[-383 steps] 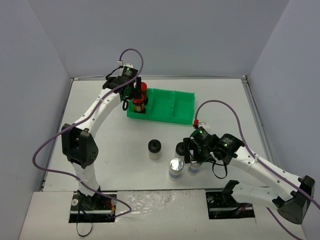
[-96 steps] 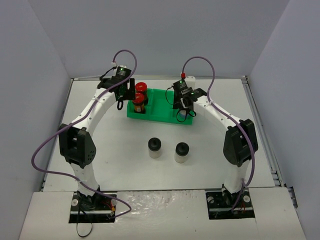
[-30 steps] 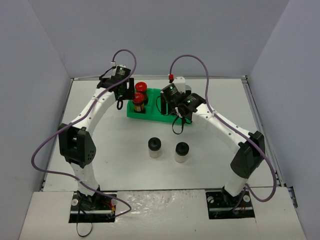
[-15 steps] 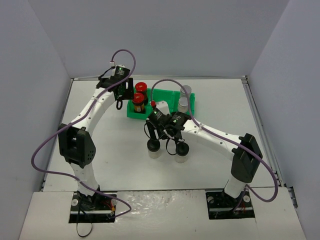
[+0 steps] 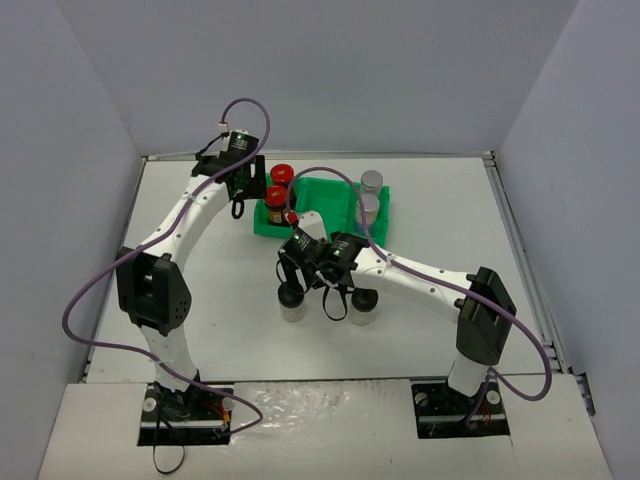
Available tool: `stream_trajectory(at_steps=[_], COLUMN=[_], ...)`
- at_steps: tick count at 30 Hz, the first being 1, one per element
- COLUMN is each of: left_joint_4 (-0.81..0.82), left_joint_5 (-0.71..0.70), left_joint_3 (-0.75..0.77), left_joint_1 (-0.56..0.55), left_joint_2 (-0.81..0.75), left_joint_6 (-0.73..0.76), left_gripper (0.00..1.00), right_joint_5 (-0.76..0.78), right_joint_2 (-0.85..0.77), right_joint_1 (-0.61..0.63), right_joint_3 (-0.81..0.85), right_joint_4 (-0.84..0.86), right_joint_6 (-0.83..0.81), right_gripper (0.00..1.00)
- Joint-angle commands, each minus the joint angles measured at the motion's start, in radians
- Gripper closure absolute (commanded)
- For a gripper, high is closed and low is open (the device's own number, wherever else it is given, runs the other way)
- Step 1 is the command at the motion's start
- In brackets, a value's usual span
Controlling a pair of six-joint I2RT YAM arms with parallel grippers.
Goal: Organize the condiment bottles
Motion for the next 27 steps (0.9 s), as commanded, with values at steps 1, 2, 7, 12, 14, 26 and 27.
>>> stream_trajectory(at_steps=[1, 2, 7, 12, 14, 26, 27], left_joint_4=[0.007, 0.007, 0.004, 0.003, 0.003, 0.005, 0.005], left_joint_5=[-0.020, -0.021, -0.022, -0.020, -0.020, -0.024, -0.024], left_joint_3=[0.041, 0.042, 0.051, 0.055, 0.056, 0.031, 0.030], left_joint_1=[0.007, 0.008, 0.008, 0.008, 0.008, 0.015, 0.017], left_joint_2=[-0.080, -0.080, -0.077, -0.076, -0.075, -0.097, -0.097], left_joint_6=[0.012, 0.012, 0.013, 0.012, 0.012, 0.016, 0.017], left_gripper=[0.06, 0.06, 0.06, 0.06, 0.06, 0.06, 0.06], right_joint_5=[0.140, 0.151, 0.148, 0.085, 0.067, -0.008, -0.008], right_joint_2=[-0.004, -0.003, -0.004, 0.011, 0.025, 0.081, 0.083], right_joint_1=[-0.004, -0.005, -0.002, 0.025, 0.042, 0.122, 0.126], right_joint_3=[0.083, 0.092, 0.134, 0.169, 0.174, 0.095, 0.084], right_joint_4=[-0.032, -0.040, -0.054, -0.054, -0.053, 0.009, 0.014], right_joint_6=[0.036, 0.036, 0.029, 0.019, 0.014, 0.042, 0.047], right_gripper=[0.05, 0.05, 0.04, 0.04, 0.04, 0.04, 0.04])
